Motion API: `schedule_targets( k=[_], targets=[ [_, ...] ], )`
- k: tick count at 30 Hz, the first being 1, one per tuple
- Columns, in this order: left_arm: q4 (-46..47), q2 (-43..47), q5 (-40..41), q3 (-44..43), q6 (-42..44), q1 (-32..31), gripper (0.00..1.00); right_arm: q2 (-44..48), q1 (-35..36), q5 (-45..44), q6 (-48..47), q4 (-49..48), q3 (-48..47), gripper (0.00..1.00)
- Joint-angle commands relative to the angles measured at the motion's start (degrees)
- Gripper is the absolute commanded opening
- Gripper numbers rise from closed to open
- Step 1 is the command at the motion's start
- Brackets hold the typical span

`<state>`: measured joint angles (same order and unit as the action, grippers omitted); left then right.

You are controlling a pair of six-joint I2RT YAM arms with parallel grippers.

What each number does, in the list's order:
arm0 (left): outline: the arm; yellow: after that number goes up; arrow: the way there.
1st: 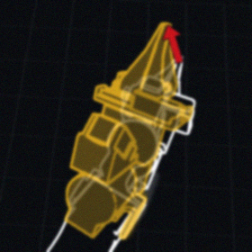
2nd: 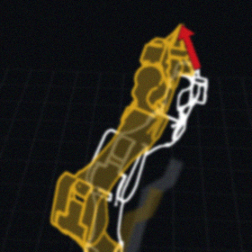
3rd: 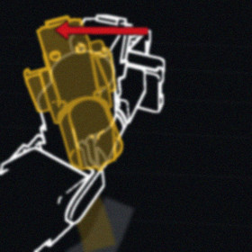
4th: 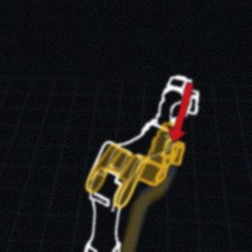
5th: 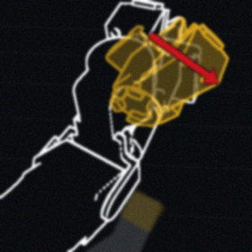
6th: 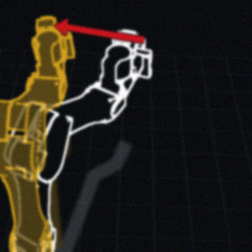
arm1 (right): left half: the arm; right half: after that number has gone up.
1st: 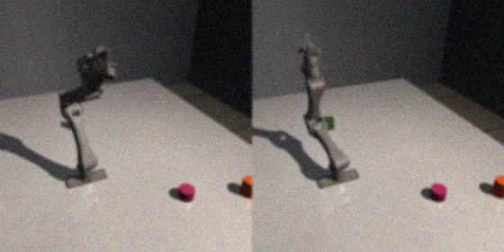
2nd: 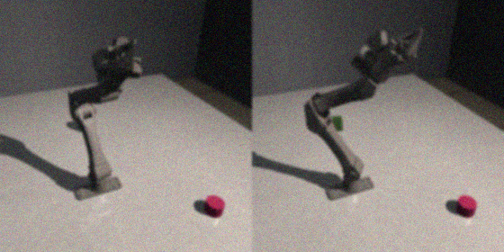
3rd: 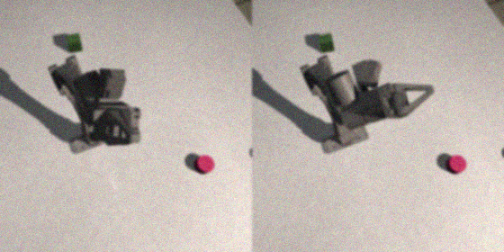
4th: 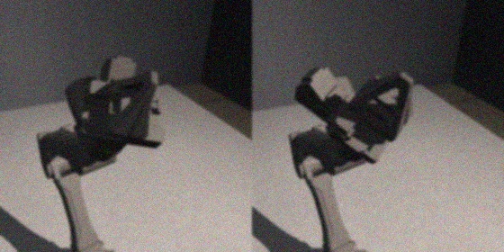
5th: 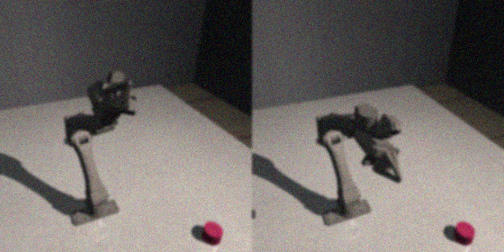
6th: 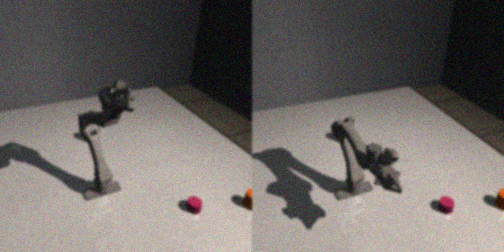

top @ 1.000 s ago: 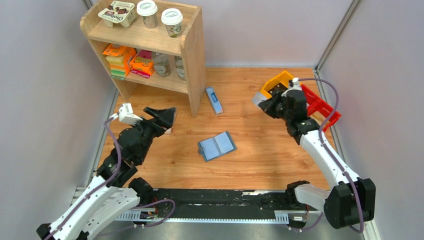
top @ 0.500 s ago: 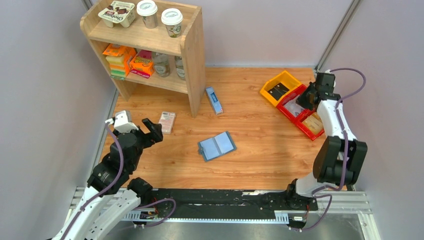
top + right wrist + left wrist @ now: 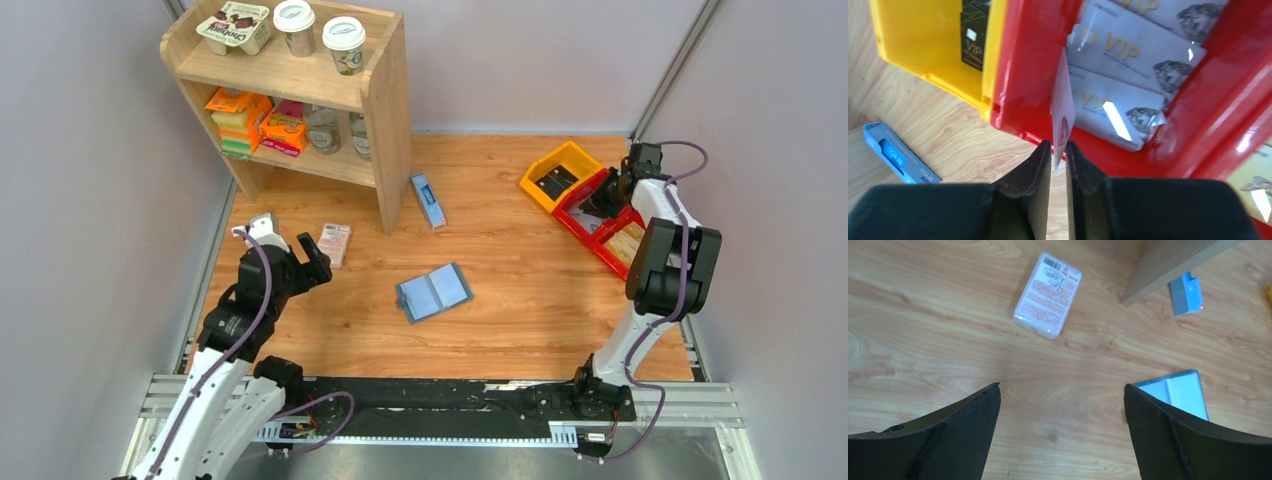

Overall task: Take the credit cards out of the card holder
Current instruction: Place the credit card in the storage box, then reset both arms

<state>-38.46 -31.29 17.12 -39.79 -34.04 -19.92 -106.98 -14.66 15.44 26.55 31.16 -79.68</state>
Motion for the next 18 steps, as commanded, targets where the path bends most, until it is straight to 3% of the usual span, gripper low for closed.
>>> schedule_targets(
  k=[1,5,10,18],
  targets=[
    [0.05,-2.98,-11.22,-1.51,1.61,5.59,1.00,0.97,-0.90,-6.10,-1.93,3.03,-2.76,0.25],
    [-1.26,-3.87,-11.77,-3.44,2.40,9.11,0.98,6.42,-0.64,-11.48,-2.11,4.43,-2.24,0.44],
    [-5.48,-3.69,-3.00,-8.72,4.95,9.11,0.94,15.20,0.85,-18.51,-3.60,7.07,-2.32,0.62],
    [-8.48,1.04,8.97,-15.22,9.43,9.11,0.95,38.91,1.74,-16.50,-5.62,5.24,4.25,1.00]
  ],
)
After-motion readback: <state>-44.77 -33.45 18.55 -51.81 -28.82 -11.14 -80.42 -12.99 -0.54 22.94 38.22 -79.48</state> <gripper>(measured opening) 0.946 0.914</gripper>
